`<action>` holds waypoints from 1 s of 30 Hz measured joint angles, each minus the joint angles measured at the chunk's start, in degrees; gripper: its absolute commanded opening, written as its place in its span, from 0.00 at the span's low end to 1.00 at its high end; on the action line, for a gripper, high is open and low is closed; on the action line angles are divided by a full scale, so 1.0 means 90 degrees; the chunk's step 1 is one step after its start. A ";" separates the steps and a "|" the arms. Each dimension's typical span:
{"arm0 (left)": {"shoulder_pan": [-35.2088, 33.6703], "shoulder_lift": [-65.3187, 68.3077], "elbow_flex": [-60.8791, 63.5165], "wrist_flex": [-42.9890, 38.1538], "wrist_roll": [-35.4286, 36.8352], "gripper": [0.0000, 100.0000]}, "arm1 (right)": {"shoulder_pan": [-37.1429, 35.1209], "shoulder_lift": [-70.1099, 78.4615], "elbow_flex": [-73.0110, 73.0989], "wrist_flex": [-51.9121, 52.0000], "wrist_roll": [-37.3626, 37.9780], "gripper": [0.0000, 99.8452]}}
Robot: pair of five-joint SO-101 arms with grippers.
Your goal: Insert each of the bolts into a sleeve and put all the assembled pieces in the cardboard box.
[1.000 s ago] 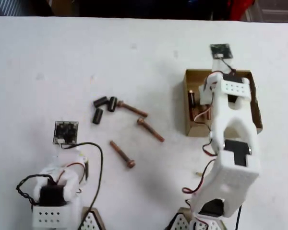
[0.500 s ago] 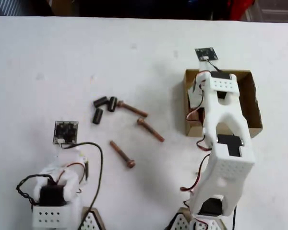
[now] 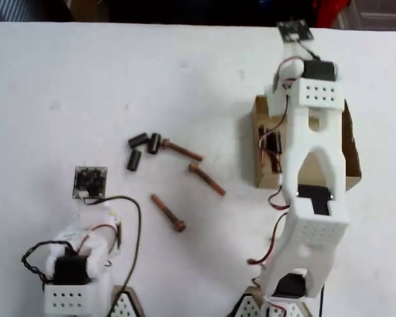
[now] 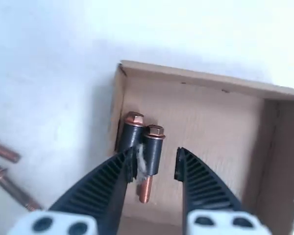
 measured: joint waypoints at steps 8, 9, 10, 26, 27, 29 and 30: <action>0.0000 0.0000 0.0000 0.0000 0.0000 0.02 | -0.0879 -0.0010 -0.1905 0.1260 0.0000 0.11; 0.0000 0.0000 0.0000 0.0000 0.0000 0.02 | -0.0987 -0.0010 -0.1963 0.1270 0.0000 0.11; 0.0000 0.0000 0.0000 0.0000 0.0000 0.02 | -0.1074 -0.0010 -0.1993 0.1270 0.0000 0.11; 0.0000 0.0000 0.0000 0.0000 0.0000 0.02 | -0.2911 -0.1758 -0.1973 0.1299 -0.0527 0.11; 0.0000 0.0000 0.0000 0.0000 0.0000 0.02 | -0.3057 -0.1963 -0.1885 0.1299 -0.0527 0.11; 0.0000 0.0000 0.0000 0.0000 0.0000 0.02 | -0.3331 -0.2354 -0.1582 0.1299 -0.0527 0.11; 0.0000 0.0000 0.0000 0.0000 0.0000 0.02 | -0.3429 -0.2540 -0.1387 0.1299 -0.0527 0.11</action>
